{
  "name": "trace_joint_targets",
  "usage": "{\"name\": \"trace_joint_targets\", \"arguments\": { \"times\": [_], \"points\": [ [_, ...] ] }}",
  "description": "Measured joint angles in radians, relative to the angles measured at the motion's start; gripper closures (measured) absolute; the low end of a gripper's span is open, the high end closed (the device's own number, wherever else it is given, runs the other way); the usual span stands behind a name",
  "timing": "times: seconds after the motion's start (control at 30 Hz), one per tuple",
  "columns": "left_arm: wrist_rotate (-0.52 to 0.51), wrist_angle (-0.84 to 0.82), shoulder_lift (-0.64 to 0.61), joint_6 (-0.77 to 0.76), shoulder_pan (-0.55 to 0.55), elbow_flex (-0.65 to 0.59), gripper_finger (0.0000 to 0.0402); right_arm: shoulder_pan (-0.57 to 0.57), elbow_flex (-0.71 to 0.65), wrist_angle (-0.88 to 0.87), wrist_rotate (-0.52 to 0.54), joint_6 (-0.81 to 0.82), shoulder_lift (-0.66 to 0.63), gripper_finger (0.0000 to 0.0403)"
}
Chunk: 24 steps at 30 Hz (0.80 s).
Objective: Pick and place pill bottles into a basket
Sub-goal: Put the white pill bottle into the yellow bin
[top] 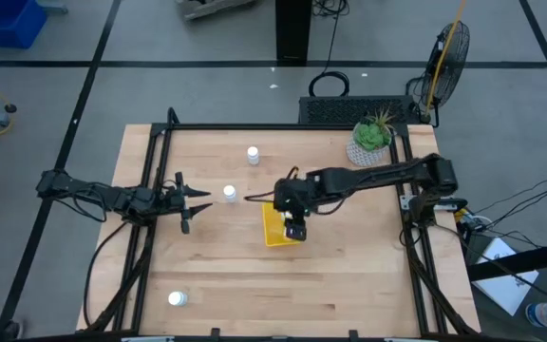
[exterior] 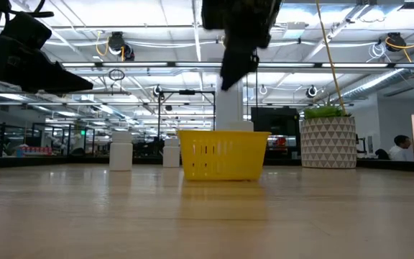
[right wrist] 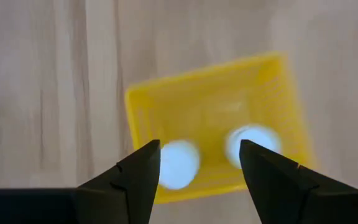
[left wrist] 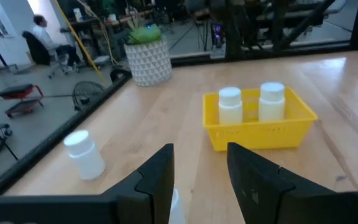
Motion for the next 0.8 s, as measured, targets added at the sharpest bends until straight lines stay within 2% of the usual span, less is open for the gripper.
{"name": "trace_joint_targets", "arguments": {
  "times": [0.13,0.27,0.33,0.43,0.53,0.8],
  "points": [
    [-0.094,0.124,0.000,0.045,0.000,0.000,0.0249,0.005,0.000,0.058,0.155,-0.047,-0.102,0.0193],
    [-0.314,0.306,0.000,0.090,0.000,0.002,0.0249,0.018,-0.022,0.187,0.296,-0.126,-0.212,0.0193],
    [-0.378,0.303,0.000,0.108,0.001,0.020,0.0250,0.027,-0.064,0.297,0.337,-0.178,-0.268,0.0193],
    [-0.382,0.123,0.006,0.112,0.000,0.110,0.0250,0.026,-0.151,0.472,0.363,-0.257,-0.350,0.0193],
    [-0.397,-0.097,0.053,0.052,0.000,0.249,0.0250,0.013,-0.248,0.621,0.396,-0.319,-0.432,0.0193],
    [-0.419,-0.428,0.289,-0.011,0.010,0.603,0.0250,-0.047,-0.506,0.910,0.557,-0.473,-0.624,0.0193]
  ]
}}
